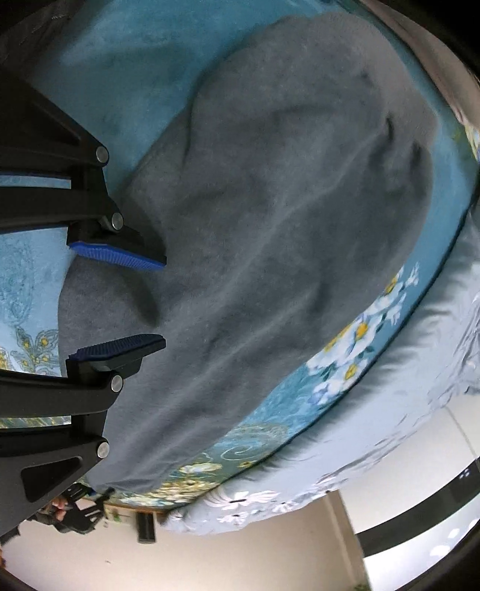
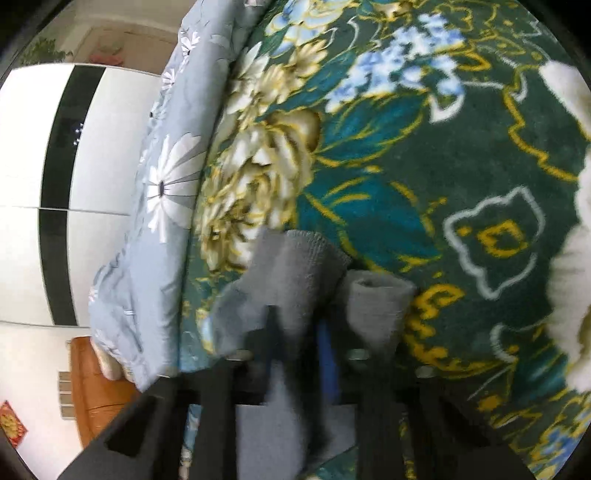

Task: Fold clothes
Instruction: 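Hold the cuff with the right gripper while the left gripper hovers over the garment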

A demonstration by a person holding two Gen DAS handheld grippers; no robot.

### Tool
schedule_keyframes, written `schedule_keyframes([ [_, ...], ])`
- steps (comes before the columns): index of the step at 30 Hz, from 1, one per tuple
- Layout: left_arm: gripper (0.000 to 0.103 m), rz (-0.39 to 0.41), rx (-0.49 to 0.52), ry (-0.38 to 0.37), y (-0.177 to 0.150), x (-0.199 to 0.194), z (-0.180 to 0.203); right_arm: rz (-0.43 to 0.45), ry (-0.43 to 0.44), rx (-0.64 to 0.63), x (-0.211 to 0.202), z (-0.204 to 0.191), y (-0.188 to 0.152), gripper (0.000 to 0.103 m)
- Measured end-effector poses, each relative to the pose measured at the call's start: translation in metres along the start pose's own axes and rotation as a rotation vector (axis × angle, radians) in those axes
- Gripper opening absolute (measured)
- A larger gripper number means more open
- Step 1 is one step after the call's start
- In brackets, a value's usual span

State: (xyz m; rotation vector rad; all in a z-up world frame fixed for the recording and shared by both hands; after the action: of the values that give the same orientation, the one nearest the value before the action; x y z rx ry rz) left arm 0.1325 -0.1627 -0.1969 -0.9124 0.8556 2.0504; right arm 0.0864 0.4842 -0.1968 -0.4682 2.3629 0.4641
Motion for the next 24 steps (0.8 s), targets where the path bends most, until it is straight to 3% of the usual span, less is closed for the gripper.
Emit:
schedule_keyframes([
  [6,0.04,0.027,-0.067,-0.036,0.004,-0.006,-0.008,0.08,0.106,-0.146,-0.051,-0.039,0.006,0.009],
  [8,0.04,0.02,-0.073,-0.038,0.003,-0.005,-0.009,0.067,0.051,-0.15,-0.052,-0.02,0.004,0.009],
  [10,0.04,0.015,-0.072,-0.039,0.002,-0.005,-0.008,0.02,-0.056,-0.138,-0.039,0.009,-0.002,0.009],
  [13,0.04,0.016,-0.059,-0.033,0.001,-0.006,-0.006,0.021,-0.061,-0.095,-0.037,0.026,-0.007,0.012],
  [15,0.04,0.014,-0.075,-0.033,0.002,-0.005,-0.008,0.037,-0.079,-0.103,-0.04,0.028,-0.008,0.034],
  [17,0.04,0.011,-0.093,-0.033,0.002,-0.005,-0.011,0.035,-0.11,-0.121,-0.039,0.031,-0.007,0.046],
  [20,0.04,0.014,-0.1,-0.039,0.002,-0.006,-0.01,0.03,-0.108,-0.1,-0.033,0.037,-0.007,0.046],
  [24,0.04,0.005,-0.076,-0.032,-0.001,-0.007,-0.007,0.02,-0.005,0.014,-0.016,0.037,-0.01,0.049],
])
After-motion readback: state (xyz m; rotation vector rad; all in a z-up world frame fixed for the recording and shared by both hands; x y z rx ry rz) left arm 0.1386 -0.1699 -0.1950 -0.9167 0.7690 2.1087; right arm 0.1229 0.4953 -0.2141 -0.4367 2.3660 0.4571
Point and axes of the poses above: each gripper's, at about its wrist camera, not at the fingertips, and x roughly the way its jaws point, z to its right, y to its top, the point moved 7 cm from there along x, roughly the way its jaws point, and after that the axes turned 11 degrees about z, right-handed, at the moved point
